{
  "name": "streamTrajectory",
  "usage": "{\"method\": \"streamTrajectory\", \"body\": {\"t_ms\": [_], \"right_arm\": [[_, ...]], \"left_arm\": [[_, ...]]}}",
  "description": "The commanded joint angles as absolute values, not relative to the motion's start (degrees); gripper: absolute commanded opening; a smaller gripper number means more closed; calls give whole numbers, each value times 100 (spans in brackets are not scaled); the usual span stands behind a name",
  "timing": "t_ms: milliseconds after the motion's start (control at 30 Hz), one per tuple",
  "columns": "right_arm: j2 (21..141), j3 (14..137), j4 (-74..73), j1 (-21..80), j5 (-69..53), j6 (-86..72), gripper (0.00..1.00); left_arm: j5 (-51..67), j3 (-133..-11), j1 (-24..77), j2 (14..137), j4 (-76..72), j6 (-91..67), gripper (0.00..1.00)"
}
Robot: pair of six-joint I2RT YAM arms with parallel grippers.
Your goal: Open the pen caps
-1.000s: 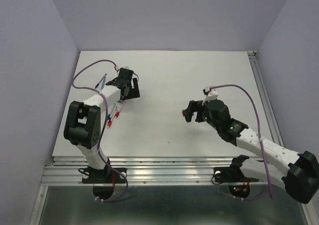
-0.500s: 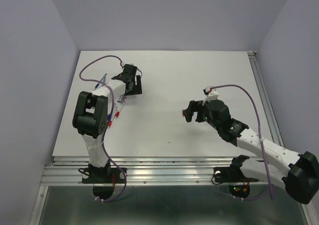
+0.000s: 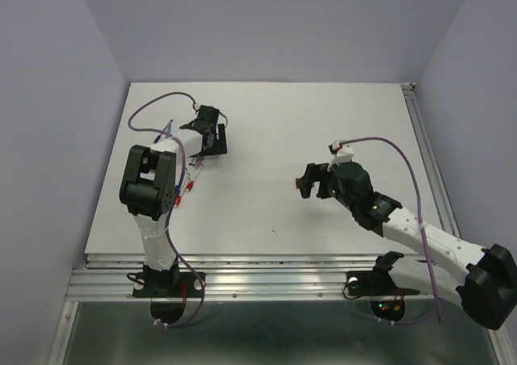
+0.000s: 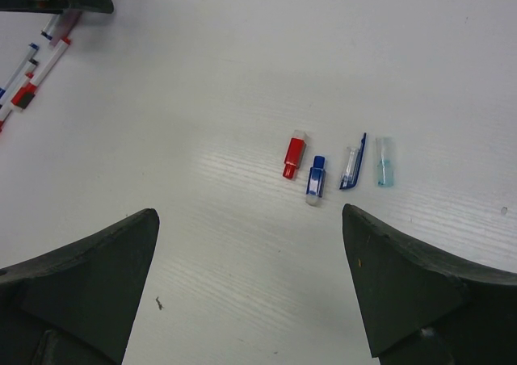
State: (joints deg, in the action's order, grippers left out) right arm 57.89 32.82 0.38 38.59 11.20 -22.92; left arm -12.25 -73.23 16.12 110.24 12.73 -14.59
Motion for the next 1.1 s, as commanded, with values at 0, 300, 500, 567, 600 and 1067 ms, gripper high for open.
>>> {"method": "streamTrajectory", "body": {"t_ms": [0, 300, 500, 567, 600, 1067], "right_arm": [[5792, 3234, 158, 3823, 1231, -2320, 100], [5801, 3243, 167, 3823, 1222, -2320, 100], [5827, 3243, 158, 3823, 1222, -2320, 100], [5818, 3243, 158, 3823, 1213, -2320, 100], [5827, 3243, 167, 3823, 1213, -2329, 100], [5827, 3243, 158, 3823, 1222, -2338, 100]], "left_arm": [[-1134, -7313, 1573, 11074, 1143, -1459, 88], [-1028, -7146, 1573, 10960, 1116, -1520, 83], [-1063, -7066, 1582, 11074, 1099, -1521, 75], [-1055, -7075, 1582, 11161, 1108, -1547, 72], [-1020, -7066, 1591, 11188, 1099, -1547, 71], [-756, -7400, 1600, 11513, 1169, -1319, 36]]}}
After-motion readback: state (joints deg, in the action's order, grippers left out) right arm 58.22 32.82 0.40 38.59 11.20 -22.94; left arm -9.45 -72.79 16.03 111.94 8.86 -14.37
